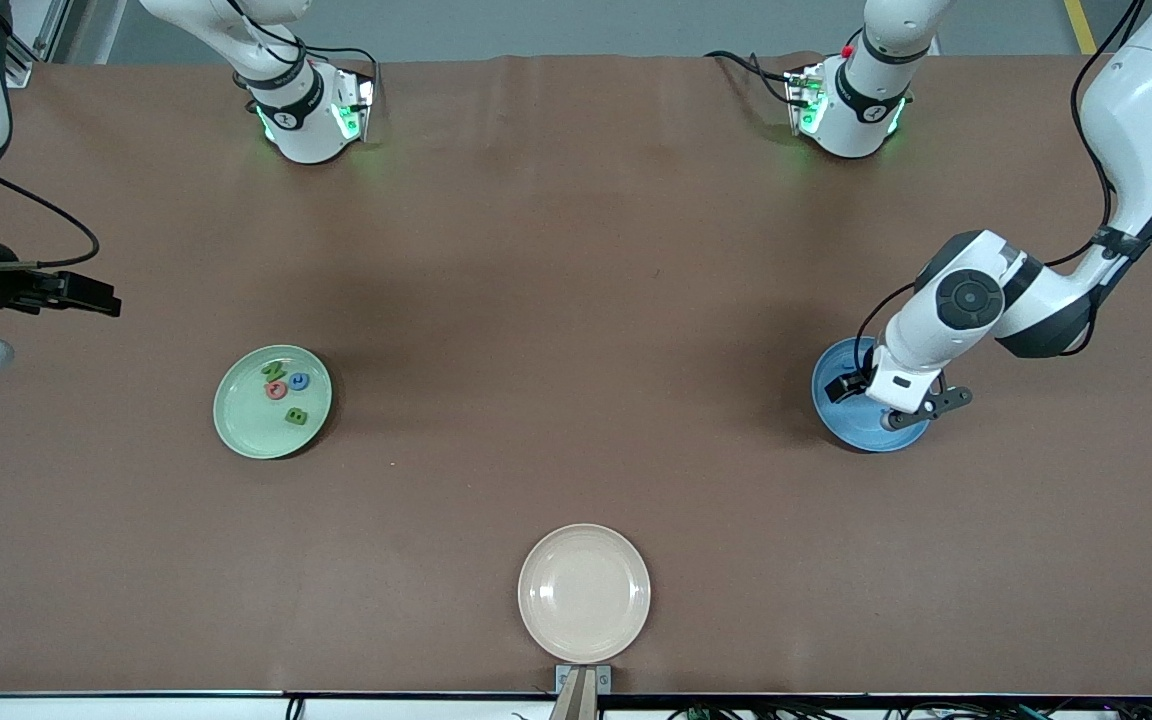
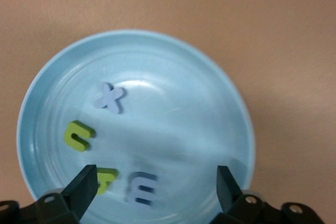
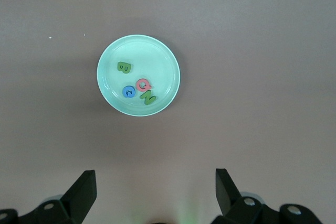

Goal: Sort upper and lower case letters into plates

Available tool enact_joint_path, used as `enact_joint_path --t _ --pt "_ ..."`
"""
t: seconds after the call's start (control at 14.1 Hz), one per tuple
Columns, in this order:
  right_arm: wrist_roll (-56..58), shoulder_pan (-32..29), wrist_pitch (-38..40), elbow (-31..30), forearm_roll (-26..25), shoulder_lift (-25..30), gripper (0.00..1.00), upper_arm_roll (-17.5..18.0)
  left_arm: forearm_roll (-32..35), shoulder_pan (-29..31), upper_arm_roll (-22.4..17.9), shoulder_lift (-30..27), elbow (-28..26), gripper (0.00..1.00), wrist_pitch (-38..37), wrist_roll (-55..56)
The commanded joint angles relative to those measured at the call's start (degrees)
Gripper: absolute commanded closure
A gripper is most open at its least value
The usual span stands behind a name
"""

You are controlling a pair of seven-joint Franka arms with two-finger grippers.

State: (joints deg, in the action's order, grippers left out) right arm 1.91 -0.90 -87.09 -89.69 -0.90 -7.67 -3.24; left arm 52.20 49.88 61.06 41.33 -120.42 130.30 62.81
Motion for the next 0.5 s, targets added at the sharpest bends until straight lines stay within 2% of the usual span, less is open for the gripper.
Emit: enact_joint_path --t 0.0,0.21,0.43 --pt "0.64 -1.12 -0.01 -1.46 -0.51 2.22 0.0 1.3 -1.93 2.13 3.08 -2.21 1.58 0.0 -0.22 -0.49" --pt "0.38 -1.12 0.96 1.35 -0.42 1.78 0.0 1.3 -3.5 3.91 7.49 -2.04 6.58 0.0 -5.64 -3.21" --pt "0.46 -1.3 1.05 3.81 -0.42 1.78 0.0 1.13 -4.04 3.82 8.11 -1.96 8.27 0.0 -8.13 -4.97"
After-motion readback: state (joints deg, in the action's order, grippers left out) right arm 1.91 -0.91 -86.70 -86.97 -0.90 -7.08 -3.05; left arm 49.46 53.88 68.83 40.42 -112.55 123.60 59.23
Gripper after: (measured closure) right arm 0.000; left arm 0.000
